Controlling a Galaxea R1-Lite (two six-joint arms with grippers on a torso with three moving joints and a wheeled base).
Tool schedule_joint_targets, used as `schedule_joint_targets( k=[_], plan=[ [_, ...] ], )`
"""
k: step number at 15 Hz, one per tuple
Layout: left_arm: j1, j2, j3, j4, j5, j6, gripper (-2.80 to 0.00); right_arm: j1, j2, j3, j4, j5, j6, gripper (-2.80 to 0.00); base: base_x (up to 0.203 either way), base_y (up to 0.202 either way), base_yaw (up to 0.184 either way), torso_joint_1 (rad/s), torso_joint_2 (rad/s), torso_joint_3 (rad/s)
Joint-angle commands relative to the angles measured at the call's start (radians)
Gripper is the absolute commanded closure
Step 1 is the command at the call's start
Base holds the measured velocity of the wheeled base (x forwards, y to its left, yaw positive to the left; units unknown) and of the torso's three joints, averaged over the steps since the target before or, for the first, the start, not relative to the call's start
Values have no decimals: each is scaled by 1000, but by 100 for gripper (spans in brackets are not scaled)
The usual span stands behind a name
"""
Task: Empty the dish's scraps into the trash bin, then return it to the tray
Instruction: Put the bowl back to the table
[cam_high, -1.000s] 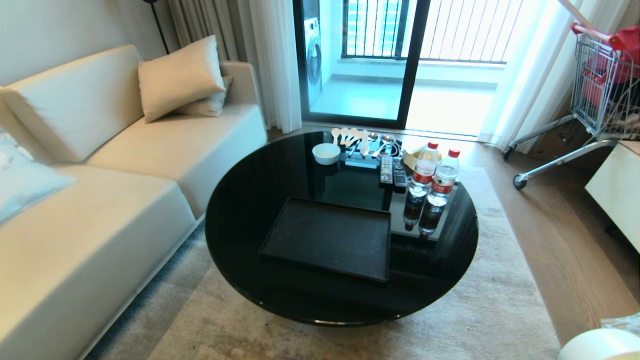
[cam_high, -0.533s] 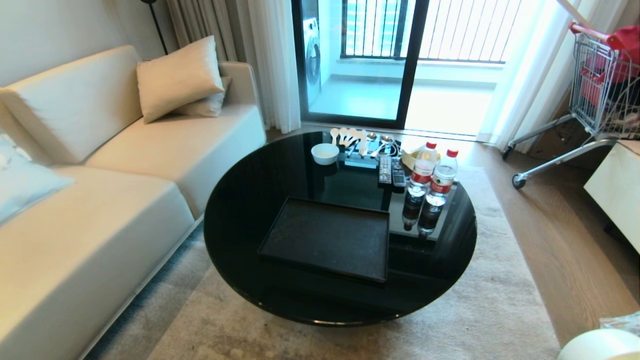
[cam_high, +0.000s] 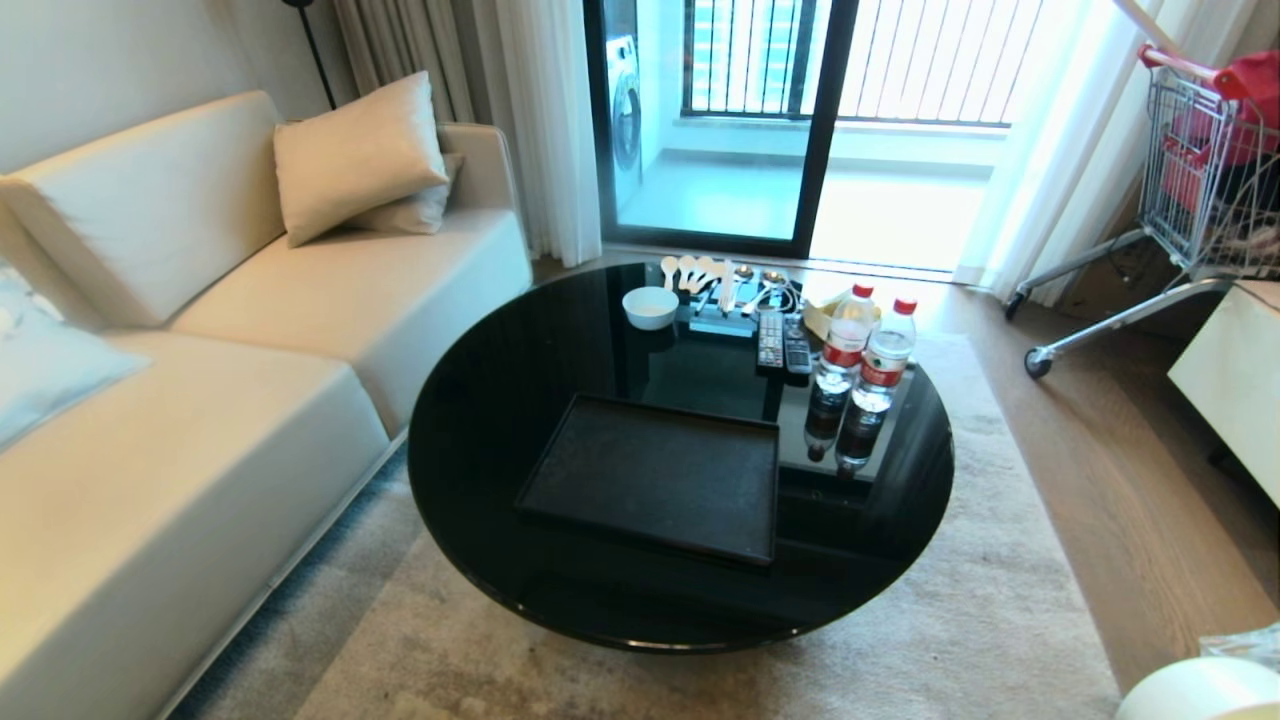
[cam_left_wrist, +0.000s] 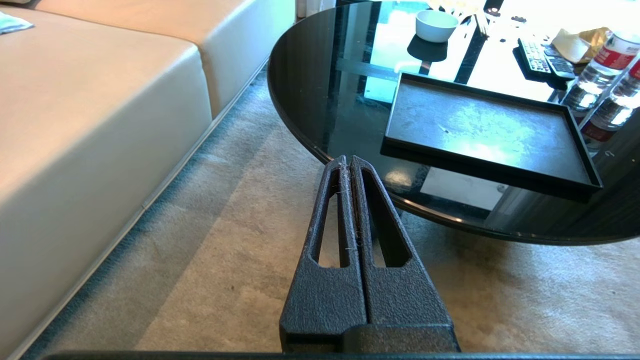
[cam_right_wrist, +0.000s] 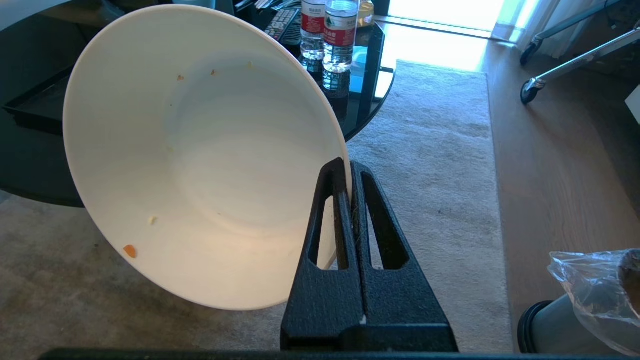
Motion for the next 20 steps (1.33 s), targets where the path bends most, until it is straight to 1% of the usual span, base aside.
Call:
schedule_joint_targets(
  k=[1,12,20],
  plan=[
    [0,0,0,0,1,-1,0,0,1,0,0,1,-1,0,0,0,0,0,0,0],
    [0,0,0,0,1,0,0,0,1,0,0,1,-1,0,0,0,0,0,0,0],
    [0,0,0,0,1,0,0,0,1,0,0,1,-1,0,167,0,0,5,2,2]
  ],
)
